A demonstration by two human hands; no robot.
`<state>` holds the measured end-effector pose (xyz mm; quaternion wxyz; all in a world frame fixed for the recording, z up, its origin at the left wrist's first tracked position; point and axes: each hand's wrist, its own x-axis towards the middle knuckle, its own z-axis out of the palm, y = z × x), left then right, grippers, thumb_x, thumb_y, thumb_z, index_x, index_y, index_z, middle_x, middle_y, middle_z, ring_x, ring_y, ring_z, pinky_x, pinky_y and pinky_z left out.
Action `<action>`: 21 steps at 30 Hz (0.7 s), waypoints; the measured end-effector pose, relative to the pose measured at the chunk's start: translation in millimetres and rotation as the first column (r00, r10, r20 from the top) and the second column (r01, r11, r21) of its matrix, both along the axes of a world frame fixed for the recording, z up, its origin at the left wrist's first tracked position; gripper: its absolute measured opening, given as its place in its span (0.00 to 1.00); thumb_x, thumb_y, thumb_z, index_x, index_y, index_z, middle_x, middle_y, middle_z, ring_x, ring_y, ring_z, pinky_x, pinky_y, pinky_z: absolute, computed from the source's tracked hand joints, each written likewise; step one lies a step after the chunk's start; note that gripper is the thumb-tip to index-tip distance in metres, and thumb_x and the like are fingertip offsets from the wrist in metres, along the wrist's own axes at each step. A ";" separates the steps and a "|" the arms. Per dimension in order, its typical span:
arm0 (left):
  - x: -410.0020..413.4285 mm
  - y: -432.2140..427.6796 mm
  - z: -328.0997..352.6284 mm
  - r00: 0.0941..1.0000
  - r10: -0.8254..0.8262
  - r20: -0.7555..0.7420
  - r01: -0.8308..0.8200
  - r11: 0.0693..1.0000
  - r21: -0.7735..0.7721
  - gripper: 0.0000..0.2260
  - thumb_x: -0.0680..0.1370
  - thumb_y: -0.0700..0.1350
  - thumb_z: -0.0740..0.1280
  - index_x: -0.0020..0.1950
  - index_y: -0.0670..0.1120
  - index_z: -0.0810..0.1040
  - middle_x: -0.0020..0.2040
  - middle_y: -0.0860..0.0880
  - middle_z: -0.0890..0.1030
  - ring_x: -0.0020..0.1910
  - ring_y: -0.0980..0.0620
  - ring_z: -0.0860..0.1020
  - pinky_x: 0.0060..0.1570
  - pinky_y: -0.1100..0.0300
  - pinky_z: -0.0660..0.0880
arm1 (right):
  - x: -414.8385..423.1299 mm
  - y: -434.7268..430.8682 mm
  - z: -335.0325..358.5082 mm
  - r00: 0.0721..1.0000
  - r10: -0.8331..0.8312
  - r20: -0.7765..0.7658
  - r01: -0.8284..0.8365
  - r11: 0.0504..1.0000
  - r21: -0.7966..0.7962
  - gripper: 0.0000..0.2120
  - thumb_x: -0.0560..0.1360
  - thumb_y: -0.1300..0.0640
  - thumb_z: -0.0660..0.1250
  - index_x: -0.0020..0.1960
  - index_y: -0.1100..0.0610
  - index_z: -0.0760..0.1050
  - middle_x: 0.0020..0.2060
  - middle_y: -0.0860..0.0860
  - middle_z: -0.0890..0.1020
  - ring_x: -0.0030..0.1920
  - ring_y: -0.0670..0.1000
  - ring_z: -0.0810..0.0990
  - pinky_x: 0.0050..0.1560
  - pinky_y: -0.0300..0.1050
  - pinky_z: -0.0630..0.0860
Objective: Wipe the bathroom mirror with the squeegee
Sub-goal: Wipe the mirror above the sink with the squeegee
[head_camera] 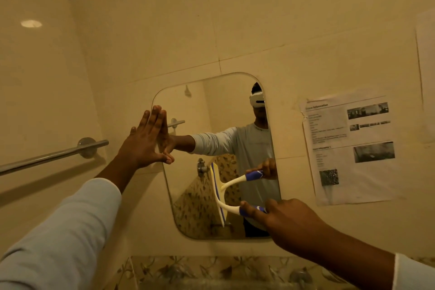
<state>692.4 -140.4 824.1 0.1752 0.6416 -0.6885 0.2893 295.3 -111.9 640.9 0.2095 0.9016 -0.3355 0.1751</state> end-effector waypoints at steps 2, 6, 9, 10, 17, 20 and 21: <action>0.6 0.0 0.4 1.000 0.004 0.001 -0.004 1.000 0.005 0.72 0.56 0.76 0.75 0.81 0.55 0.28 0.81 0.56 0.28 0.81 0.49 0.31 0.74 0.29 0.54 | -14.6 0.1 -0.7 1.000 -0.023 -0.010 0.023 1.000 0.005 0.39 0.85 0.54 0.62 0.80 0.42 0.35 0.50 0.58 0.77 0.38 0.54 0.70 0.38 0.47 0.68; 1.0 -1.3 -0.3 1.000 -0.002 0.001 0.002 1.000 -0.007 0.72 0.55 0.76 0.76 0.81 0.56 0.28 0.81 0.56 0.28 0.81 0.50 0.31 0.74 0.28 0.54 | -45.1 4.0 1.0 0.996 -0.087 -0.037 0.088 0.996 0.017 0.39 0.86 0.53 0.59 0.79 0.40 0.31 0.54 0.57 0.77 0.40 0.52 0.70 0.40 0.47 0.69; 1.0 -1.8 -0.5 1.000 -0.004 0.003 0.004 1.000 -0.006 0.73 0.55 0.76 0.76 0.81 0.56 0.29 0.82 0.56 0.28 0.81 0.50 0.31 0.74 0.27 0.55 | -63.0 11.1 2.9 0.990 -0.133 -0.056 0.133 0.991 -0.006 0.39 0.85 0.52 0.60 0.80 0.40 0.32 0.52 0.55 0.77 0.38 0.51 0.71 0.39 0.45 0.70; 0.8 -1.7 -0.6 1.000 -0.004 0.002 0.004 1.000 -0.006 0.73 0.55 0.76 0.76 0.81 0.56 0.29 0.82 0.56 0.28 0.82 0.50 0.31 0.74 0.27 0.54 | -70.4 12.4 2.4 0.989 -0.141 -0.053 0.139 0.989 -0.039 0.41 0.84 0.52 0.62 0.80 0.40 0.33 0.50 0.55 0.78 0.37 0.50 0.71 0.37 0.45 0.72; 1.5 -0.6 -0.7 1.000 -0.014 -0.004 0.013 1.000 -0.022 0.73 0.54 0.75 0.76 0.82 0.56 0.30 0.82 0.56 0.29 0.82 0.50 0.32 0.73 0.27 0.54 | -108.8 29.5 12.4 0.972 -0.227 -0.062 0.217 0.967 -0.130 0.44 0.70 0.50 0.80 0.81 0.42 0.63 0.38 0.52 0.78 0.28 0.46 0.64 0.27 0.40 0.64; 0.2 -0.1 0.1 1.000 -0.002 -0.004 0.002 1.000 -0.007 0.73 0.55 0.76 0.76 0.81 0.56 0.29 0.82 0.56 0.28 0.82 0.50 0.31 0.74 0.27 0.55 | -121.9 35.0 10.7 0.964 -0.261 -0.048 0.245 0.946 -0.214 0.47 0.56 0.49 0.87 0.74 0.46 0.76 0.29 0.51 0.75 0.24 0.46 0.58 0.23 0.37 0.58; -0.3 0.2 0.3 1.000 0.005 -0.003 -0.005 1.000 -0.002 0.73 0.55 0.75 0.76 0.81 0.55 0.28 0.81 0.56 0.28 0.81 0.50 0.31 0.74 0.27 0.55 | -129.0 36.3 8.1 0.973 -0.227 -0.031 0.215 0.952 -0.219 0.50 0.50 0.50 0.89 0.71 0.48 0.78 0.27 0.50 0.74 0.24 0.45 0.57 0.23 0.35 0.56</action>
